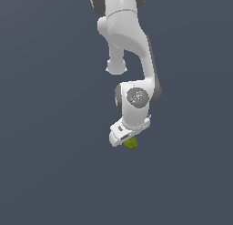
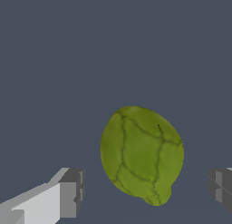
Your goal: Pick up the object and move it to a goal position.
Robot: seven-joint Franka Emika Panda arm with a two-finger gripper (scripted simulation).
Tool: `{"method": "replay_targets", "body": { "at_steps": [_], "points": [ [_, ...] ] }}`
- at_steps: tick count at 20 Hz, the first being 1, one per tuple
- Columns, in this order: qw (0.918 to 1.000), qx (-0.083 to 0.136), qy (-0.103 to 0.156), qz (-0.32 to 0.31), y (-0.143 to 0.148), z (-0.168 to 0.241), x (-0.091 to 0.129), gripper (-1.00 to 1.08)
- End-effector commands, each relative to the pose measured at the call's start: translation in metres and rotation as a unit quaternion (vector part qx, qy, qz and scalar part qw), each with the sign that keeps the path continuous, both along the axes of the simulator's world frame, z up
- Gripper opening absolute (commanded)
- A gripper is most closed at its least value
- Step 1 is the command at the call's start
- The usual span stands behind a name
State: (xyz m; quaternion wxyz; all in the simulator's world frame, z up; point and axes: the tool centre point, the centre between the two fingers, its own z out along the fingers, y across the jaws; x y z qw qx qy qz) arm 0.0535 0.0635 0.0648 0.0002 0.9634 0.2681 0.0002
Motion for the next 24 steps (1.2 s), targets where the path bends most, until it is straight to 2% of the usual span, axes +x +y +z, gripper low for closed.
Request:
{"method": "replay_targets", "body": {
  "at_steps": [1,8,9,24],
  "points": [
    [1.0,0.0,0.0,0.001,0.0,-0.013,-0.001,1.0],
    [1.0,0.0,0.0,0.001,0.0,-0.024,0.001,1.0],
    [1.0,0.0,0.0,0.001,0.0,-0.024,0.001,-1.0],
    [1.0,0.0,0.001,0.001,-0.001,-0.016,0.0,-1.0]
  ]
}}
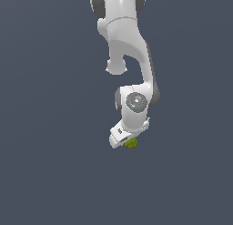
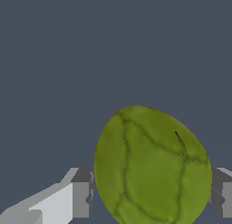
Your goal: Pick up the object and move it to a goal position.
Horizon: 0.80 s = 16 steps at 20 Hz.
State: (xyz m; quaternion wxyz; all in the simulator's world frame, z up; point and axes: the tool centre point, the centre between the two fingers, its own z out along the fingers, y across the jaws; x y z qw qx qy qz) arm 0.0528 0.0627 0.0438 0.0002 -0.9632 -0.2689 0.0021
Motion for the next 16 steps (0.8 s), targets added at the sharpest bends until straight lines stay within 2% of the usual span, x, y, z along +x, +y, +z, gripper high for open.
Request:
{"method": "replay_targets", "body": {
  "at_steps": [1,16],
  "points": [
    [1.0,0.0,-0.002,0.0,-0.001,0.009,0.001,-1.0],
    [1.0,0.0,-0.002,0.0,-0.009,0.116,-0.001,-1.0]
  ]
}}
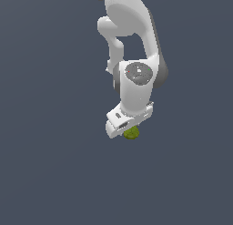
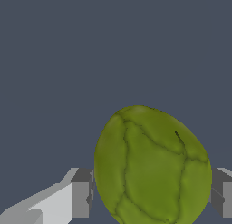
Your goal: Pick up the object and move it to a goal position.
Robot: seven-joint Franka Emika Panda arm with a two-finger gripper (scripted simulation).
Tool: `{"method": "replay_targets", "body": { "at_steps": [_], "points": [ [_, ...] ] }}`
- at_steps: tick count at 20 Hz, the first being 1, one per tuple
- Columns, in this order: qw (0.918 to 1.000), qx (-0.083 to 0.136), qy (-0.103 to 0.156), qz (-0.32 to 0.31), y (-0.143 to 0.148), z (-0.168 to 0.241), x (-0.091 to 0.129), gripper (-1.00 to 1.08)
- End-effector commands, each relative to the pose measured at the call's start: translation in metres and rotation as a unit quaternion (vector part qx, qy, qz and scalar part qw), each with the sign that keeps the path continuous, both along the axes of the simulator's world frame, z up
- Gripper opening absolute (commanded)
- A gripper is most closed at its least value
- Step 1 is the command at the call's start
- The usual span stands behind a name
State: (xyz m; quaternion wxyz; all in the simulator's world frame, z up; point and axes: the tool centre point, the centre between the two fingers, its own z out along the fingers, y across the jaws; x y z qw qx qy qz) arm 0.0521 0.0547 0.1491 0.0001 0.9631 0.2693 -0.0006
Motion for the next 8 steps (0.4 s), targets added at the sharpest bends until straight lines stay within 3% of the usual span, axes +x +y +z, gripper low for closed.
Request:
{"method": "replay_targets", "body": {
  "at_steps": [1,8],
  "points": [
    [1.0,0.0,0.0,0.0,-0.001,0.016,0.0,-1.0],
    [1.0,0.0,-0.001,0.0,-0.002,0.03,0.002,-1.0]
  ]
}}
